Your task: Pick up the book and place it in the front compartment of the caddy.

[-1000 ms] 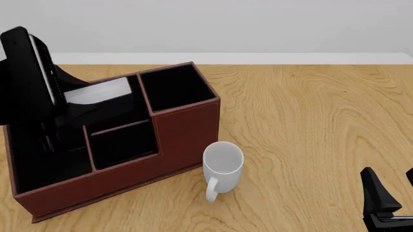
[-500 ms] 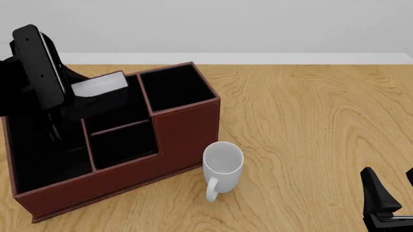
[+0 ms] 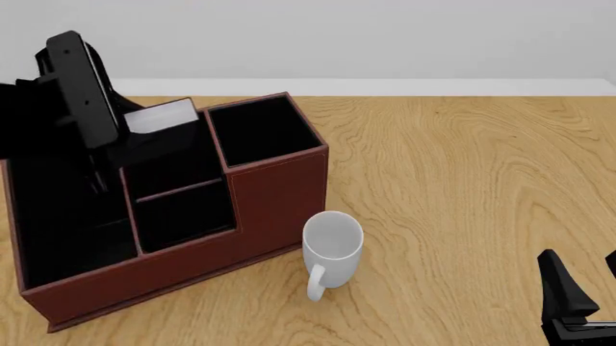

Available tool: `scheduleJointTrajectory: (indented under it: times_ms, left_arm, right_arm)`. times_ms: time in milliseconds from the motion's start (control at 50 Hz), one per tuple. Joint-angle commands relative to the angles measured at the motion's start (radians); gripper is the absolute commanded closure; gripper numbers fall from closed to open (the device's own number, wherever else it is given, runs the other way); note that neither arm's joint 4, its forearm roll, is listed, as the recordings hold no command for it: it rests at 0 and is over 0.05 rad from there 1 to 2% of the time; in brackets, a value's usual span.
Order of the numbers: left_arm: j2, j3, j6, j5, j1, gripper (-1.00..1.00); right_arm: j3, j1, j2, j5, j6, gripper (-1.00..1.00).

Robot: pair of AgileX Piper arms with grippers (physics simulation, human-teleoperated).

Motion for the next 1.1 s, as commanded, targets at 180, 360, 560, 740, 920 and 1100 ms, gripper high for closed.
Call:
scheduleJointTrajectory:
  times_ms: [180, 360, 560, 740, 920, 1100]
  left_arm:
    - [0.063, -0.018, 0.033, -0.055, 0.014, 1.00]
    - [0.097, -0.026, 0.023, -0.075, 0.016, 1.00]
    - [0.128, -0.013, 0.014, -0.113, 0.035, 1.00]
    - [0.146, 0.003, 0.003, -0.136, 0.048, 1.00]
    - [0.151, 0.028, 0.007, -0.158, 0.061, 1.00]
    - [0.146, 0.045, 0.008, -0.168, 0.072, 1.00]
  right_arm:
    - [0.000, 0.000, 0.000, 0.000, 0.000, -1.00]
    - [0.000, 0.000, 0.000, 0.000, 0.000, -1.00]
    - [0.000, 0.000, 0.000, 0.000, 0.000, -1.00]
    - [0.000, 0.000, 0.000, 0.000, 0.000, -1.00]
    - [0.000, 0.000, 0.000, 0.000, 0.000, -1.00]
    - [0.000, 0.000, 0.000, 0.000, 0.000, -1.00]
